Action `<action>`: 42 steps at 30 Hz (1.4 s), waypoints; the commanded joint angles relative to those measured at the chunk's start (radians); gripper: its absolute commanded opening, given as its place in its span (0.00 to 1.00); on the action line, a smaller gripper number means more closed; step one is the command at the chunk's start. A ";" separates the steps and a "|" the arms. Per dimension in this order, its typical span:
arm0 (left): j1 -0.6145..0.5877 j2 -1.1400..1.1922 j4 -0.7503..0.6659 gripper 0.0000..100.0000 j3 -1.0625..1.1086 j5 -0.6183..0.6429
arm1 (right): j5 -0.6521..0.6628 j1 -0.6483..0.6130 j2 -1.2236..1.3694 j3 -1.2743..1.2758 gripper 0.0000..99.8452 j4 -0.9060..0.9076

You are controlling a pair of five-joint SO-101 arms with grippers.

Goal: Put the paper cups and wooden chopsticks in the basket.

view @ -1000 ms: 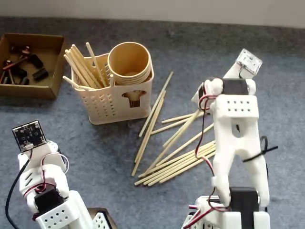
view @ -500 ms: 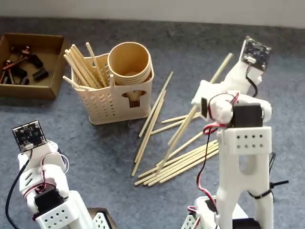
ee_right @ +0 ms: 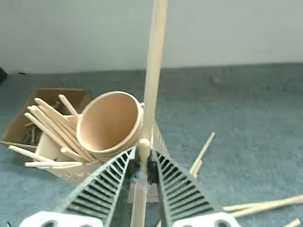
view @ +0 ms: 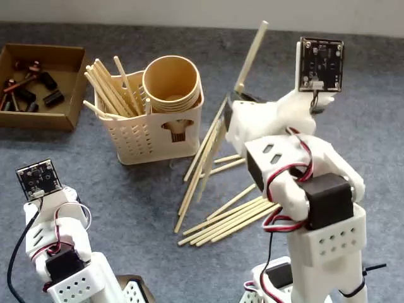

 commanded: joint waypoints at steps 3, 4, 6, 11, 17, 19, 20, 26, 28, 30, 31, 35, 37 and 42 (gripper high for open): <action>0.033 -0.010 -0.020 0.01 -0.024 -0.002 | 0.049 -0.107 -0.010 -0.056 0.01 -0.206; 0.033 -0.010 -0.020 0.01 -0.024 -0.002 | 0.058 -0.124 -0.010 -0.056 0.01 -0.248; 0.033 -0.010 -0.020 0.01 -0.024 -0.002 | 0.078 -0.154 -0.010 -0.056 0.01 -0.326; 0.033 -0.010 -0.020 0.01 -0.024 -0.002 | 0.101 -0.208 -0.008 -0.054 0.01 -0.475; 0.033 -0.010 -0.020 0.01 -0.024 -0.002 | 0.103 -0.209 -0.007 -0.051 0.01 -0.668; 0.033 -0.010 -0.020 0.01 -0.024 -0.002 | 0.103 -0.209 0.012 -0.051 0.01 -0.713; 0.033 -0.010 -0.020 0.01 -0.024 -0.002 | 0.101 -0.209 0.027 -0.054 0.01 -0.734; 0.033 -0.010 -0.020 0.01 -0.024 -0.002 | 0.103 -0.219 0.147 -0.054 0.01 -0.860; 0.033 -0.010 -0.020 0.01 -0.024 -0.002 | 0.104 -0.220 0.193 -0.058 0.01 -0.865; 0.033 -0.010 -0.020 0.01 -0.024 -0.002 | 0.104 -0.220 0.239 -0.059 0.01 -0.865; 0.033 -0.010 -0.020 0.01 -0.024 -0.002 | 0.104 -0.220 0.260 -0.059 0.01 -0.865; 0.033 -0.010 -0.020 0.01 -0.024 -0.002 | 0.204 -0.223 0.325 -0.058 0.01 -0.866; 0.033 -0.010 -0.020 0.01 -0.024 -0.002 | 0.256 -0.249 0.344 -0.054 0.01 -0.866; 0.033 -0.010 -0.020 0.01 -0.024 -0.002 | 0.325 -0.302 0.354 -0.002 0.01 -0.862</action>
